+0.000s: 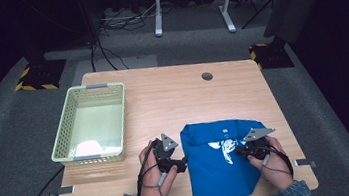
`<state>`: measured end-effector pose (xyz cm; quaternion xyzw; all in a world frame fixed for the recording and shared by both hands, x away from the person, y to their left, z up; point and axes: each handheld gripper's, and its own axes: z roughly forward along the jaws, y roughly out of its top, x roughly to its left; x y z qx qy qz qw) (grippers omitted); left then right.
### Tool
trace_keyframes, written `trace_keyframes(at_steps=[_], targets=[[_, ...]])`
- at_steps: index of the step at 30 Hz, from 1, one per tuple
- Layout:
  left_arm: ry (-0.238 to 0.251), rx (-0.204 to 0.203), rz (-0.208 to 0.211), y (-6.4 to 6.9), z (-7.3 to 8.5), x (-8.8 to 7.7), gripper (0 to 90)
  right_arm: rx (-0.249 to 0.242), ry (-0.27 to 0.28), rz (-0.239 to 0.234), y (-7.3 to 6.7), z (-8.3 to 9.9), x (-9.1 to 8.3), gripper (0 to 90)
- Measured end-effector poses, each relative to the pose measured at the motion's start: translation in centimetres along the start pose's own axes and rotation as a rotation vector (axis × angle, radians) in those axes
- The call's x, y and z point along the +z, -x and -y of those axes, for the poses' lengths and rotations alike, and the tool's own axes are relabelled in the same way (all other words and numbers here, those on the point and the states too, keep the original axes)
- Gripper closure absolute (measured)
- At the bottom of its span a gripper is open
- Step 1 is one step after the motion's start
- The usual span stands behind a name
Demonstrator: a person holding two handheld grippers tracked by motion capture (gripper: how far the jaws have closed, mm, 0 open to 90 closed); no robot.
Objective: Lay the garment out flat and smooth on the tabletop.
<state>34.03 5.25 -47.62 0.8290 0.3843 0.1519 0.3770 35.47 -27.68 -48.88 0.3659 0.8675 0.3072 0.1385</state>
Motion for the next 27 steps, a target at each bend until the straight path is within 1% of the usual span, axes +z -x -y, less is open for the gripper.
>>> trace_keyframes(at_steps=[2,6,14,19,20,23,27], targets=[[0.002,0.004,0.002,0.1,-0.1,0.1,16.4,0.002,0.008,-0.001,0.0,0.1,-0.4,86.0],[0.004,0.014,0.011,0.4,-0.5,0.4,16.4,0.005,0.032,0.01,-0.2,0.3,-1.8,86.0],[-0.001,0.026,0.032,0.8,-1.1,1.1,16.4,0.014,0.055,0.03,-0.2,0.9,-4.2,85.8],[-0.002,0.035,0.043,1.2,-1.6,1.6,16.4,0.028,0.066,0.05,-0.2,1.9,-5.6,85.8],[-0.003,0.041,0.041,1.2,-1.7,1.7,16.4,0.033,0.067,0.052,-0.2,2.1,-5.9,85.8],[0.0,0.053,0.059,1.5,-2.0,2.1,16.4,0.045,0.071,0.064,-0.1,2.8,-6.8,85.8],[0.003,0.078,0.062,1.8,-2.3,2.4,16.3,0.066,0.07,0.079,0.1,3.7,-7.7,85.6]])
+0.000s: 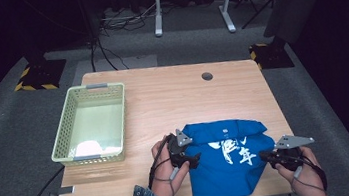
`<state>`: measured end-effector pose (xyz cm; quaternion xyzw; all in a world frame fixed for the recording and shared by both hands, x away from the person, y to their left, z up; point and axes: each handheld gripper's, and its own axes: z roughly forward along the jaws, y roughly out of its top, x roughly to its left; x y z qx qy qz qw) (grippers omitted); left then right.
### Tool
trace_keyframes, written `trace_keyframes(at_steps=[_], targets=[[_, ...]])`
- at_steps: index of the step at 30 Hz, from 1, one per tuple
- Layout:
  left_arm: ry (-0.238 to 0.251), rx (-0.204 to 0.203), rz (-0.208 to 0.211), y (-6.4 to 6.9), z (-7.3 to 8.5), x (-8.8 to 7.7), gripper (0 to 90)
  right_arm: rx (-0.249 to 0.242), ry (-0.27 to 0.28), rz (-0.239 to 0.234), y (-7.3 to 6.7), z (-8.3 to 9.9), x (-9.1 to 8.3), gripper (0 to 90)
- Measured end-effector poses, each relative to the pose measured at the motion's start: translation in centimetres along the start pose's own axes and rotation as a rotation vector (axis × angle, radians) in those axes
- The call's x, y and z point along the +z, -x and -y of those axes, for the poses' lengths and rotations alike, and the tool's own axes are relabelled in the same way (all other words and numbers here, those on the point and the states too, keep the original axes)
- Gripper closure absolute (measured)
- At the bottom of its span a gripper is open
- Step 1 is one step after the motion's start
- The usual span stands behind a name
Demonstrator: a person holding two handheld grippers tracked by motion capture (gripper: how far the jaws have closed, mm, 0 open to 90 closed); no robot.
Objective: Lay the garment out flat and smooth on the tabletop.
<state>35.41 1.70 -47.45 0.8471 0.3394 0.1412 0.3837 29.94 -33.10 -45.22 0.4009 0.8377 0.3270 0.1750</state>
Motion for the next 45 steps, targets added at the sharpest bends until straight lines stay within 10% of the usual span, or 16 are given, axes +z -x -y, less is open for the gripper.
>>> trace_keyframes(at_steps=[8,12,15,20,37,42,45], targets=[[0.012,0.016,0.027,0.1,-0.2,0.5,16.4,0.038,-0.021,0.016,0.6,1.6,-1.5,84.1],[0.022,0.019,0.022,0.0,-0.3,0.4,16.4,0.064,-0.05,0.042,1.3,2.5,-2.0,62.7],[0.022,0.022,0.022,-0.1,-0.3,0.4,16.4,0.099,0.039,0.053,1.9,2.9,-2.6,44.1],[0.026,0.034,0.019,0.0,-0.6,0.5,17.0,0.102,0.095,0.076,2.4,1.7,-2.7,41.3],[-0.01,0.057,0.004,-1.6,-1.3,2.9,31.7,0.1,0.06,0.124,7.3,-1.3,1.7,38.9],[-0.072,0.039,0.033,-2.0,-1.4,3.9,54.8,0.096,0.06,0.095,8.4,-2.3,3.5,39.6],[-0.108,0.052,0.017,-2.2,-1.5,3.7,77.0,0.076,0.017,0.02,8.6,-2.6,4.4,73.9]])
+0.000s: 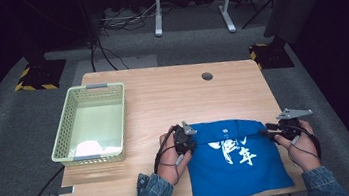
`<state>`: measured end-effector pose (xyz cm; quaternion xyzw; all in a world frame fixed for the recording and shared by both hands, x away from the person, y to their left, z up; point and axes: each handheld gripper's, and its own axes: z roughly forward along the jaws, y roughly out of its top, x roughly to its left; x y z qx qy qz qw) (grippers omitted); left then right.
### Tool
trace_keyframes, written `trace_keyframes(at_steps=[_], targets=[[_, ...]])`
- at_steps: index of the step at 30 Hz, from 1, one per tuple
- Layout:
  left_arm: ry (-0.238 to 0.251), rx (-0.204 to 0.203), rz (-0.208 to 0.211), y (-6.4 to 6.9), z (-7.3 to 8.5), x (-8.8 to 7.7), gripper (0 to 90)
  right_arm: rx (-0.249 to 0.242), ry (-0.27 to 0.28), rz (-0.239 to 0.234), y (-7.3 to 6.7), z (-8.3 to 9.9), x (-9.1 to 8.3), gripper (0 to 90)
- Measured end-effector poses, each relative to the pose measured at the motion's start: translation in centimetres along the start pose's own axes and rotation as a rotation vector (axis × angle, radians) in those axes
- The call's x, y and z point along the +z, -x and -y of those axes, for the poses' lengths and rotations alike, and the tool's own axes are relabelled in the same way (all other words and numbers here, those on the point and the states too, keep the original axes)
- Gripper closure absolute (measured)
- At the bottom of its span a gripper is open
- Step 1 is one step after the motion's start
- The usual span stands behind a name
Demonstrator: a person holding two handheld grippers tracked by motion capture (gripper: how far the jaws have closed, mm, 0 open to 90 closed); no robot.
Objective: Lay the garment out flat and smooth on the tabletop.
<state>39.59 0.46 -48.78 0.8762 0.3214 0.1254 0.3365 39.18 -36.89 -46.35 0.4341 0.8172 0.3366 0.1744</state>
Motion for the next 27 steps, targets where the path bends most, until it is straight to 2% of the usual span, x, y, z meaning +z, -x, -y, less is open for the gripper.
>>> trace_keyframes(at_steps=[2,3,9,13,21,24,27], targets=[[0.014,-0.007,0.007,-0.1,0.0,-0.4,82.4,-0.021,-0.017,0.011,-0.1,-0.2,-0.1,83.8],[0.02,-0.003,-0.001,-0.1,0.0,-0.6,83.2,-0.023,-0.016,0.011,-0.3,-0.2,-0.3,85.4],[0.076,0.013,-0.049,-0.1,-0.6,-2.3,84.3,-0.046,0.004,0.018,-1.5,-0.9,-2.1,86.0],[0.106,0.014,-0.062,-0.2,-1.2,-3.2,84.3,-0.06,0.027,0.028,-1.9,-1.6,-3.2,85.9],[0.137,0.018,-0.084,-1.1,-2.8,-3.6,84.3,-0.052,0.053,0.044,-0.9,-3.1,-3.4,85.9],[0.15,0.02,-0.094,-1.9,-3.8,-3.7,84.3,-0.047,0.065,0.048,-0.5,-4.0,-3.3,85.9],[0.185,0.014,-0.105,-2.9,-5.2,-3.5,83.9,-0.03,0.09,0.064,0.4,-5.6,-2.7,85.9]])
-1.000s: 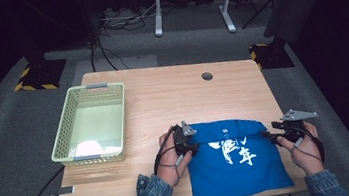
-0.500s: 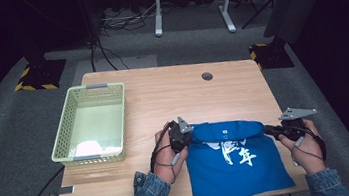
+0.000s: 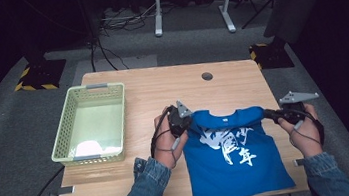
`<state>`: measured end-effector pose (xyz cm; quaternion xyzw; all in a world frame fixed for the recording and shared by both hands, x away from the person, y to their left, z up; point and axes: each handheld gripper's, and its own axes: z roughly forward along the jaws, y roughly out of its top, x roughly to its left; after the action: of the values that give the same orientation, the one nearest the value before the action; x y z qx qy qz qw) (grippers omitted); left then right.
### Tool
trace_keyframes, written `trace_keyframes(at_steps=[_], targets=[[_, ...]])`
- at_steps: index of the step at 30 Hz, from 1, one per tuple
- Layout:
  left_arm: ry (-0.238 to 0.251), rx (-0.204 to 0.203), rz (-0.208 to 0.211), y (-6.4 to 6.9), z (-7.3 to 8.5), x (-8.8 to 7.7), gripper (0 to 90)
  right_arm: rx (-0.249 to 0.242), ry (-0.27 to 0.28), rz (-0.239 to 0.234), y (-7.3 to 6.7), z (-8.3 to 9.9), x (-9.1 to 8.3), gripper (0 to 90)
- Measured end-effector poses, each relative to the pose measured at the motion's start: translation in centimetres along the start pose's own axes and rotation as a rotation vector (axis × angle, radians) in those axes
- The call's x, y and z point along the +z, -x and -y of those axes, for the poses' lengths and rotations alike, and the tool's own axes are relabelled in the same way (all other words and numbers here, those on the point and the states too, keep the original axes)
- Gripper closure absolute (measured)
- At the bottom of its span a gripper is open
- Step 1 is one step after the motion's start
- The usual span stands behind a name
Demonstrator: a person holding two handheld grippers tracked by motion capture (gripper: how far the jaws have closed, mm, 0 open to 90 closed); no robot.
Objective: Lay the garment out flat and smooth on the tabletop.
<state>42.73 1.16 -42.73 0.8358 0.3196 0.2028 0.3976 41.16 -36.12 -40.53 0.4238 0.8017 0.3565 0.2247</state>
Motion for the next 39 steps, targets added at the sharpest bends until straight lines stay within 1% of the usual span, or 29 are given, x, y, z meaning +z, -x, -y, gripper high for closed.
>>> trace_keyframes(at_steps=[1,2,3,4,5,6,7,8,9,11,14,15,16,17,19,22,24,26,30,33,36,38,39], targets=[[0.02,-0.018,-0.021,-0.7,-0.7,0.5,83.3,0.002,0.01,0.01,0.4,-0.5,0.4,85.3],[0.044,-0.044,-0.042,-1.3,-1.0,0.8,79.6,0.014,0.027,0.038,1.0,-1.2,1.1,80.8],[0.078,-0.092,-0.096,-2.2,-1.4,1.3,69.2,0.03,0.048,0.064,1.3,-1.6,1.6,69.9],[0.073,-0.124,-0.13,-2.8,-1.5,1.6,54.2,0.051,0.08,0.122,1.9,-2.1,2.2,57.4],[0.063,-0.154,-0.136,-3.2,-1.4,1.7,47.2,0.061,0.096,0.163,2.2,-2.3,2.5,48.6],[0.065,-0.175,-0.116,-3.4,-1.2,1.8,45.7,0.073,0.107,0.178,2.2,-2.4,2.6,47.3],[0.056,-0.178,-0.089,-3.4,-0.9,1.9,41.0,0.074,0.109,0.173,2.2,-2.3,2.6,47.3],[0.048,-0.173,-0.064,-3.2,-0.6,2.0,38.4,0.069,0.107,0.166,2.0,-2.2,2.5,47.1],[0.04,-0.167,-0.057,-3.0,-0.2,2.1,39.5,0.063,0.102,0.161,1.9,-2.0,2.4,46.5],[0.023,-0.149,-0.055,-2.7,0.5,2.1,37.4,0.061,0.098,0.145,1.6,-1.5,2.2,45.8],[-0.005,-0.136,-0.045,-1.9,1.5,2.1,36.8,0.048,0.088,0.112,0.8,-0.6,2.1,45.2],[-0.005,-0.136,-0.045,-1.9,1.5,2.1,36.2,0.048,0.088,0.112,0.8,-0.6,2.1,45.2],[-0.014,-0.132,-0.04,-1.5,1.9,2.1,36.2,0.041,0.082,0.1,0.5,-0.3,2.2,45.1],[-0.02,-0.13,-0.035,-1.2,2.1,2.1,35.9,0.03,0.069,0.082,0.0,0.1,2.3,45.0],[-0.031,-0.121,-0.023,-0.6,2.7,2.0,35.7,0.018,0.046,0.063,-0.6,0.7,2.5,44.9],[-0.04,-0.117,-0.01,0.3,3.2,1.9,35.5,0.01,0.019,0.04,-1.3,1.7,3.0,44.8],[-0.05,-0.108,0.001,1.0,3.6,2.0,34.8,0.003,-0.006,0.028,-1.6,2.3,3.4,44.5],[-0.063,-0.093,0.016,1.6,3.9,2.1,34.7,-0.006,-0.026,0.023,-1.9,2.9,3.7,44.3],[-0.09,-0.079,0.043,2.6,4.5,2.4,34.3,-0.009,-0.063,0.002,-2.2,4.0,4.2,42.8],[-0.112,-0.071,0.068,3.2,5.1,2.6,30.4,-0.012,-0.09,-0.01,-2.4,5.0,4.6,40.8],[-0.146,-0.05,0.083,3.8,5.7,2.8,29.6,-0.009,-0.12,-0.026,-2.3,6.0,5.0,40.6],[-0.173,-0.036,0.089,4.0,6.0,2.9,29.6,-0.004,-0.142,-0.037,-2.4,6.6,5.1,41.3],[-0.186,-0.026,0.091,4.0,6.2,3.0,29.7,-0.001,-0.15,-0.051,-2.4,6.9,5.1,41.9]])
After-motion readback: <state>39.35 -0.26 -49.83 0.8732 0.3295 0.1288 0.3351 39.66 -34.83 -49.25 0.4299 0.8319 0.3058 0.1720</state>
